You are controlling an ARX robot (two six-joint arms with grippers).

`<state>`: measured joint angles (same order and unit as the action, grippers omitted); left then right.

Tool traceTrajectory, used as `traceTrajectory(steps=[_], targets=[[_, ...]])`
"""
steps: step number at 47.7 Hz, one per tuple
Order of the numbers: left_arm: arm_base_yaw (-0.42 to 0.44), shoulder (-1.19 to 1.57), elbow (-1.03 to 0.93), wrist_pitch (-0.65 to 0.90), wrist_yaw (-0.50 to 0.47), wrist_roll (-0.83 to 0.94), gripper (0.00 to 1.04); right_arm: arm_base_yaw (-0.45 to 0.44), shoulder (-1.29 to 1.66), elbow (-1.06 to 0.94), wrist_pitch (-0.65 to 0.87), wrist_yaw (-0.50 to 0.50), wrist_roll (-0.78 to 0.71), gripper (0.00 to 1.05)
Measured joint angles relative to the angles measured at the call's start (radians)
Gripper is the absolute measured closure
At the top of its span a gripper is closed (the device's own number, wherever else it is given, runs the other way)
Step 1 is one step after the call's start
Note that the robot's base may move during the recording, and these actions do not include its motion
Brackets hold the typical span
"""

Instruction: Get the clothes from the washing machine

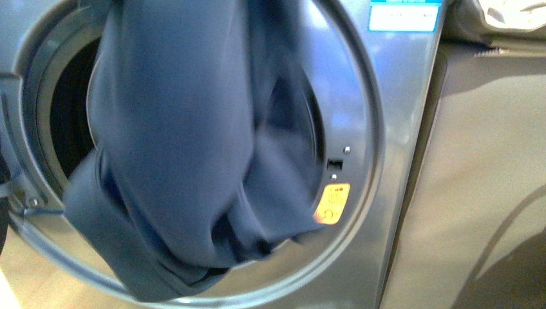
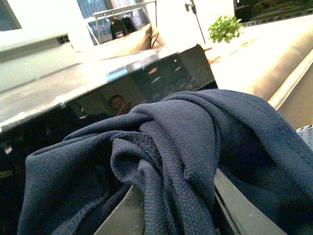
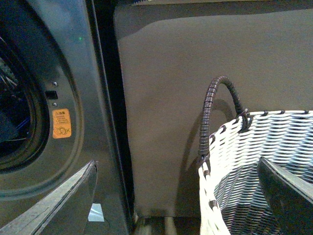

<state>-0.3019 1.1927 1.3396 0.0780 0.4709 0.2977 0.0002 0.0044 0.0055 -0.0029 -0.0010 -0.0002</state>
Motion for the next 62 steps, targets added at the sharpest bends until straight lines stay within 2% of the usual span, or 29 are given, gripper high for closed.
traceTrajectory(steps=[7, 22, 23, 26, 31, 35, 39, 43, 52, 56, 62], targets=[[-0.056, 0.068, 0.181, -0.061, -0.003, -0.038, 0.85, 0.000, 0.000, 0.000, 0.000, 0.000, 0.000, 0.08], [-0.061, 0.084, 0.202, -0.065, -0.006, -0.063, 0.85, -0.002, 0.000, 0.000, 0.001, -0.007, 0.001, 0.08], [-0.061, 0.084, 0.202, -0.065, -0.006, -0.063, 0.85, -0.019, 0.009, -0.002, 0.024, -0.061, 0.023, 0.08], [-0.061, 0.084, 0.202, -0.066, -0.007, -0.063, 0.85, -0.128, 0.073, -0.001, 0.175, -0.337, 0.163, 0.08], [-0.061, 0.085, 0.202, -0.066, -0.006, -0.063, 0.85, -0.297, 0.214, 0.013, 0.408, -0.641, 0.352, 0.08], [-0.062, 0.085, 0.202, -0.066, -0.007, -0.063, 0.85, -0.377, 0.343, 0.052, 0.571, -0.760, 0.444, 0.08], [-0.062, 0.085, 0.202, -0.066, -0.006, -0.063, 0.85, -0.406, 0.486, 0.117, 0.725, -0.806, 0.495, 0.08], [-0.062, 0.085, 0.202, -0.066, -0.007, -0.064, 0.85, -0.372, 0.633, 0.226, 0.813, -0.812, 0.504, 0.08], [-0.062, 0.085, 0.202, -0.066, -0.007, -0.064, 0.85, -0.170, 0.850, 0.472, 0.764, -0.747, 0.422, 0.08], [-0.062, 0.085, 0.202, -0.066, -0.007, -0.064, 0.85, -0.099, 0.947, 0.556, 0.757, -0.709, 0.387, 0.08], [-0.062, 0.085, 0.202, -0.066, -0.007, -0.064, 0.85, -0.032, 1.062, 0.644, 0.756, -0.707, 0.361, 0.08]])
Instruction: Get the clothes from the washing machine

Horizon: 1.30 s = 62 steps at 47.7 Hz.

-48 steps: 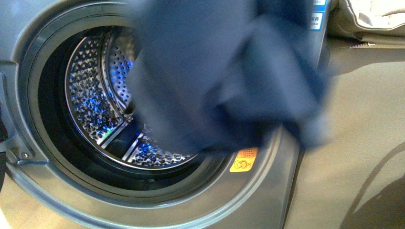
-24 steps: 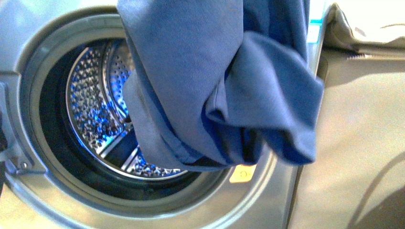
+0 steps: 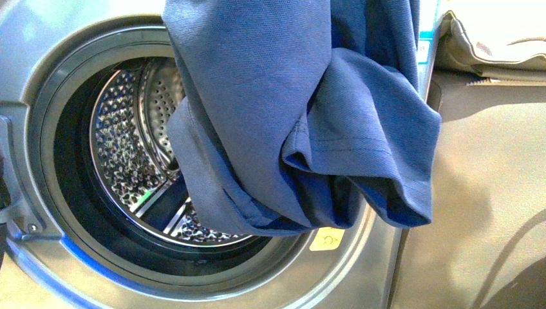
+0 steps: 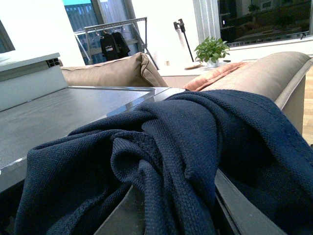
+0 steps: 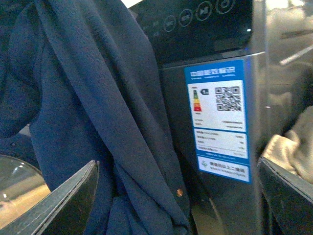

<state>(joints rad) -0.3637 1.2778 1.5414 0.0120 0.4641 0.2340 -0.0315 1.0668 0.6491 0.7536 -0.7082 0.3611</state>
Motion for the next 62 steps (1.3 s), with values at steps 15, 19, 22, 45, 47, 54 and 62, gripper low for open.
traceTrajectory(steps=[15, 19, 22, 45, 47, 54, 62], targets=[[0.000, 0.000, 0.000, 0.000, 0.000, 0.000, 0.85, 0.097, 0.232, 0.177, 0.100, -0.165, 0.052, 0.08], [0.000, 0.000, 0.000, 0.000, 0.000, 0.000, 0.85, 0.110, 0.278, 0.204, 0.122, -0.223, 0.080, 0.08], [0.000, 0.000, 0.000, 0.000, 0.000, 0.000, 0.85, 0.121, 0.320, 0.229, 0.141, -0.255, 0.100, 0.08], [0.000, 0.000, 0.000, 0.000, 0.000, 0.000, 0.85, 0.187, 0.567, 0.427, 0.315, -0.338, 0.257, 0.08], [0.000, 0.000, 0.000, 0.000, 0.000, 0.000, 0.85, 0.199, 0.576, 0.439, 0.307, -0.337, 0.260, 0.08], [0.000, 0.000, 0.000, 0.000, 0.000, 0.000, 0.85, 0.261, 0.597, 0.475, 0.291, -0.331, 0.268, 0.08], [0.000, 0.000, 0.000, 0.000, 0.000, 0.000, 0.85, 0.321, 0.596, 0.475, 0.339, -0.337, 0.304, 0.08]])
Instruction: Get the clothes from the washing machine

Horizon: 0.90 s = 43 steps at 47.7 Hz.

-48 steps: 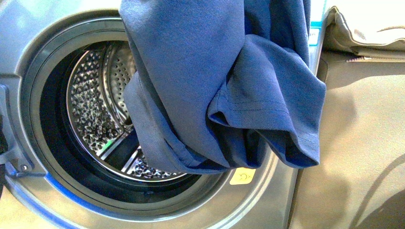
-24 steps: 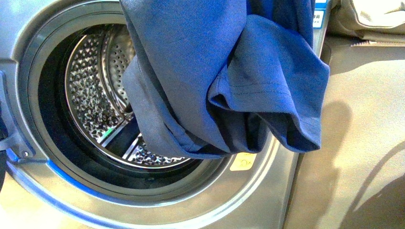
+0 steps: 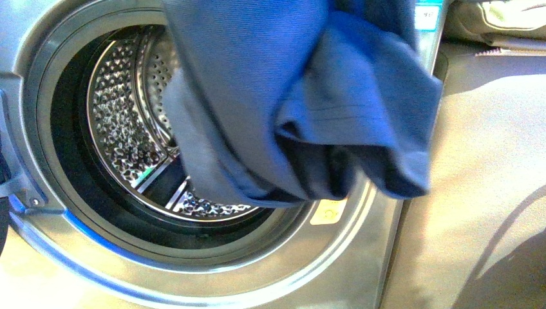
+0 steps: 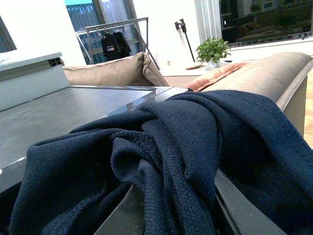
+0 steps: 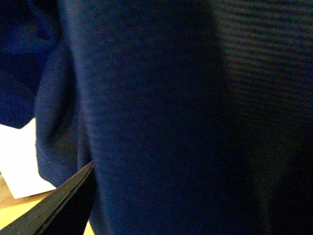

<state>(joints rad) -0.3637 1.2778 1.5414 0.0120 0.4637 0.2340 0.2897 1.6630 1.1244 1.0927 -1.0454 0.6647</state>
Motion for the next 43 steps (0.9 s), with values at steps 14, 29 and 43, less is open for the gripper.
traceTrajectory(steps=[14, 29, 43], targets=[[0.000, 0.000, 0.000, 0.000, 0.000, 0.000, 0.85, 0.070, -0.036, -0.079, 0.206, -0.026, 0.155, 0.08], [0.000, 0.000, 0.000, 0.000, 0.000, -0.001, 0.85, 0.087, -0.052, -0.103, 0.283, -0.002, 0.235, 0.08], [0.000, 0.000, 0.002, 0.000, 0.000, -0.002, 0.85, 0.084, -0.050, -0.103, 0.300, 0.008, 0.261, 0.08]])
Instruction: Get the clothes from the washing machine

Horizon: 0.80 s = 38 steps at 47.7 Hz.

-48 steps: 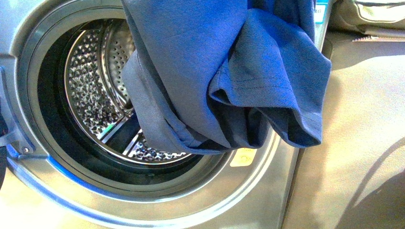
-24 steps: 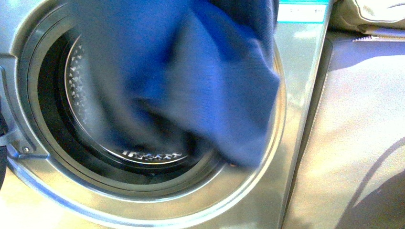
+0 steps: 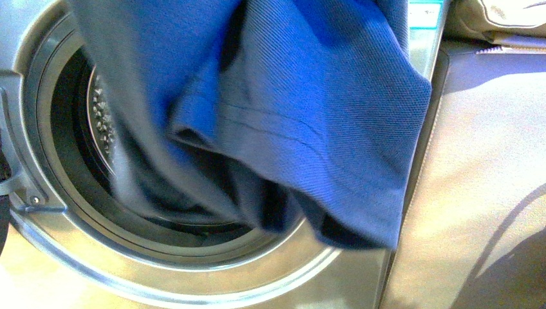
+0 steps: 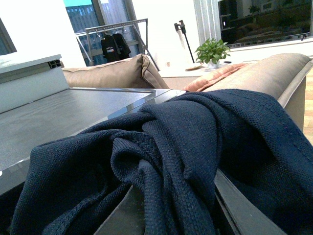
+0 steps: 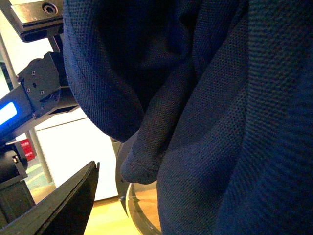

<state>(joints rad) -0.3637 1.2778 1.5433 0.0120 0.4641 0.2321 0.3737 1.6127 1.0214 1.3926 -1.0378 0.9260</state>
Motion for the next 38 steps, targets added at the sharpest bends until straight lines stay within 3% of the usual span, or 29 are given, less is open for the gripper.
traceTrajectory(steps=[5, 12, 17, 38], targets=[[0.000, 0.000, 0.000, 0.000, 0.000, 0.000, 0.85, 0.004, 0.001, 0.001, 0.000, 0.016, 0.012, 0.08], [0.000, 0.000, 0.001, 0.000, -0.002, 0.000, 0.85, 0.072, 0.010, 0.067, -0.117, 0.186, 0.028, 0.08], [0.000, 0.000, 0.001, 0.000, -0.005, 0.000, 0.85, 0.106, 0.010, 0.094, -0.194, 0.240, 0.007, 0.08], [0.001, 0.000, 0.001, 0.000, -0.009, 0.000, 0.85, 0.129, 0.010, 0.100, -0.329, 0.317, -0.106, 0.08]])
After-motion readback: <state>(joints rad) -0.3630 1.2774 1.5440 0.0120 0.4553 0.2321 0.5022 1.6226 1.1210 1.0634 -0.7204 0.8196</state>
